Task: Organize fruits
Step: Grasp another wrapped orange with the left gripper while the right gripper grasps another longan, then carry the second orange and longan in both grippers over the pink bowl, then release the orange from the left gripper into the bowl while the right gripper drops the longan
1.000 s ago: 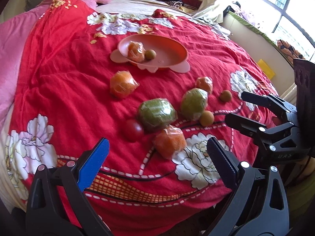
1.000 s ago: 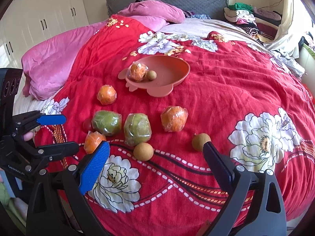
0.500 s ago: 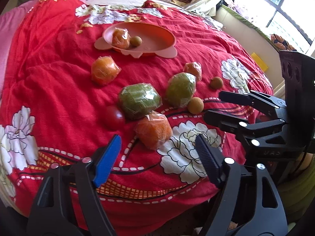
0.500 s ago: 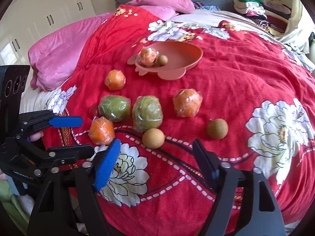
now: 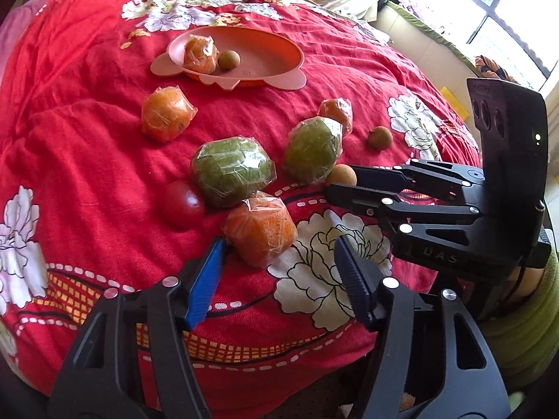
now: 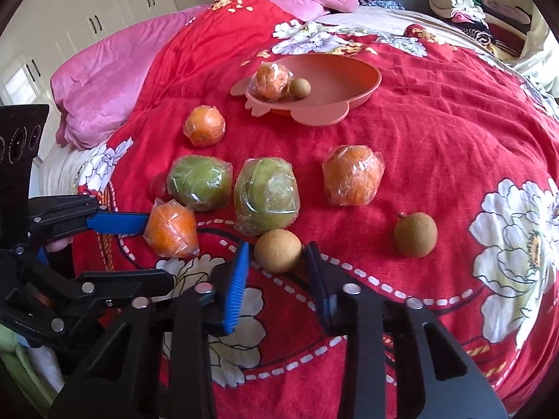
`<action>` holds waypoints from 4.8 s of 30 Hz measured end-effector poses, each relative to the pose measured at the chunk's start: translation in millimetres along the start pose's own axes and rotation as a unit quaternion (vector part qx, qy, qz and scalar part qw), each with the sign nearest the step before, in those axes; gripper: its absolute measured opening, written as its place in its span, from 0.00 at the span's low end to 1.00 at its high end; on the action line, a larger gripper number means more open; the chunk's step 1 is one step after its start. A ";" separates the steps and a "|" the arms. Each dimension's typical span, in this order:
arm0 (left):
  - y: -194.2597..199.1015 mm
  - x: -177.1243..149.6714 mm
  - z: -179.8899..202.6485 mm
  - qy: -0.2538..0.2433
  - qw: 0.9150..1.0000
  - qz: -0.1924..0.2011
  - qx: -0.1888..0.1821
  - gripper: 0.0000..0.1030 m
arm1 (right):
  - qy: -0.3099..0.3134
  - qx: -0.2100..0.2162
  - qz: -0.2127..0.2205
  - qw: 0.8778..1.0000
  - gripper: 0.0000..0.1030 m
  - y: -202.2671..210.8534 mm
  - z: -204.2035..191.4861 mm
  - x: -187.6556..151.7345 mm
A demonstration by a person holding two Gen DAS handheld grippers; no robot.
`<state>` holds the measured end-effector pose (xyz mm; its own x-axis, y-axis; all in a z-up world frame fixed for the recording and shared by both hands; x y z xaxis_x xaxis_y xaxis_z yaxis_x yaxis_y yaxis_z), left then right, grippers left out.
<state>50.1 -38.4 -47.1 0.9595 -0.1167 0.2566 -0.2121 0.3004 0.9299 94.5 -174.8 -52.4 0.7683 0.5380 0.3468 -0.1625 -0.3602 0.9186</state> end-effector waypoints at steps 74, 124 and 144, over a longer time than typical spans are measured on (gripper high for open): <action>-5.5 152.8 -38.1 0.014 0.999 0.022 0.035 0.31 | -0.014 -0.016 0.086 0.996 0.26 47.9 50.5 93.5; -9.9 151.0 -49.9 0.019 0.999 0.018 0.034 0.36 | 0.039 -0.038 0.000 0.999 0.26 -16.6 58.2 147.5; -0.3 147.4 -45.7 0.020 0.999 0.026 0.037 0.42 | 0.018 -0.027 0.030 0.999 0.40 9.9 58.5 139.6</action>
<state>200.0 -12.4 -21.6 0.9534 -0.0645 0.2948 -0.2728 0.2332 0.9334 236.5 -147.9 -6.0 0.7336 0.5439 0.4074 -0.2415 -0.3518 0.9044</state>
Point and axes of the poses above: each gripper's, at about its wrist camera, not at the fingertips, and y roughly against the way its jaws point, z to its right, x to its top, the point moved 1 cm from there along -y, roughly the way its jaws point, and after that the axes turned 15 degrees about -z, right-handed, at the moved point
